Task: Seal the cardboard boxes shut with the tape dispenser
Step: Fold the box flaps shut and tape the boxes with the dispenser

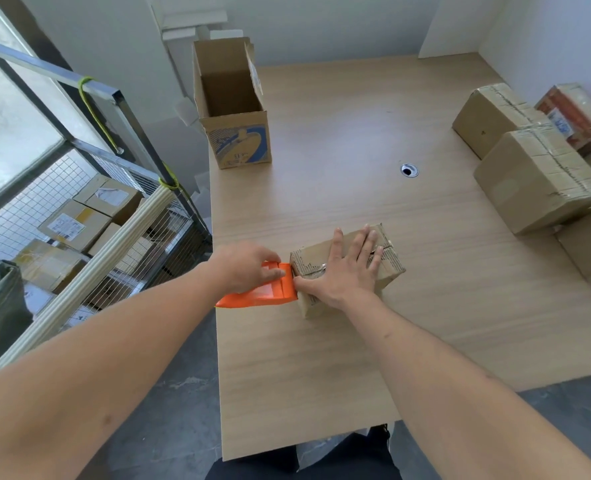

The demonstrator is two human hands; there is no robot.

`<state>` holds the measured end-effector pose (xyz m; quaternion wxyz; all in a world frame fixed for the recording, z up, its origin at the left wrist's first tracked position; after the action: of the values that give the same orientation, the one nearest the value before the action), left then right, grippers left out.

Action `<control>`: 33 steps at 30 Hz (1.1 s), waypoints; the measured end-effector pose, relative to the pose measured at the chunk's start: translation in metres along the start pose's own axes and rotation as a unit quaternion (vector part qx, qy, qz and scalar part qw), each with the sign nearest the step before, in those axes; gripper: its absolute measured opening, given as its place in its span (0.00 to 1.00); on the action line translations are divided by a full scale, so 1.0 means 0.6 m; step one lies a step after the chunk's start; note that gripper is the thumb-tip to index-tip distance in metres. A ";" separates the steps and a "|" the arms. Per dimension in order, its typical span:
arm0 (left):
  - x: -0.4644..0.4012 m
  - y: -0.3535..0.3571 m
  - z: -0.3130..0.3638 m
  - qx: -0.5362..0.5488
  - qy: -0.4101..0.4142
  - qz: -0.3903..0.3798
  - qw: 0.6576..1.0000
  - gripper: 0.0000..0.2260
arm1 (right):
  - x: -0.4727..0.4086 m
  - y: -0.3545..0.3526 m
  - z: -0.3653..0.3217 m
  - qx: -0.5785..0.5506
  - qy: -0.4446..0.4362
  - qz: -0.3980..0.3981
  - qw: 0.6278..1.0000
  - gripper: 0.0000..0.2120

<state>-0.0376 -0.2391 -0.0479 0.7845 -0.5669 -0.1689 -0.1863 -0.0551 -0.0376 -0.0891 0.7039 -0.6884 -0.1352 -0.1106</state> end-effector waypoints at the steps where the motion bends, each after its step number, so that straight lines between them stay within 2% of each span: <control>1: 0.007 0.002 0.000 -0.012 0.012 0.023 1.000 0.22 | 0.000 0.000 0.000 0.001 -0.001 -0.001 1.000 0.71; 4: 0.031 0.018 -0.003 -0.037 0.035 0.085 0.995 0.22 | -0.002 0.002 0.000 0.008 -0.001 -0.007 1.000 0.71; 9: 0.034 0.035 -0.005 -0.050 0.042 0.111 0.992 0.22 | -0.005 0.003 0.001 0.012 0.000 -0.007 1.000 0.69; 16: 0.018 0.029 0.008 0.027 -0.024 0.078 0.996 0.19 | -0.002 0.000 0.001 0.009 -0.005 -0.012 1.000 0.70; 21: 0.044 0.067 -0.077 -0.097 -0.022 0.024 0.995 0.19 | -0.006 0.009 0.002 0.021 -0.015 -0.017 1.000 0.69; 24: 0.057 0.080 -0.131 -0.073 -0.044 0.069 0.994 0.21 | -0.011 0.011 0.004 0.020 -0.014 -0.012 1.000 0.69; 30: 0.043 0.037 -0.115 -0.034 -0.010 0.163 0.986 0.25 | -0.009 0.008 0.004 0.024 -0.020 -0.010 0.999 0.68; 33: 0.051 0.024 -0.109 0.022 0.011 0.184 0.983 0.27 | -0.012 -0.001 0.001 0.045 -0.079 -0.023 0.996 0.68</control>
<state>-0.0005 -0.3007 -0.0648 0.8194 -0.5689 -0.0573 -0.0413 -0.0618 -0.0371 -0.0912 0.7188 -0.6591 -0.2113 -0.0660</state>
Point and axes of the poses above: each hand's wrist, its own x-axis away from the middle knuckle, its own y-axis out of the palm, z = x × y, the point moved 3 cm from there along -x, towards the middle knuckle, and after that the axes turned 8 degrees about x, right-handed, at the moved point
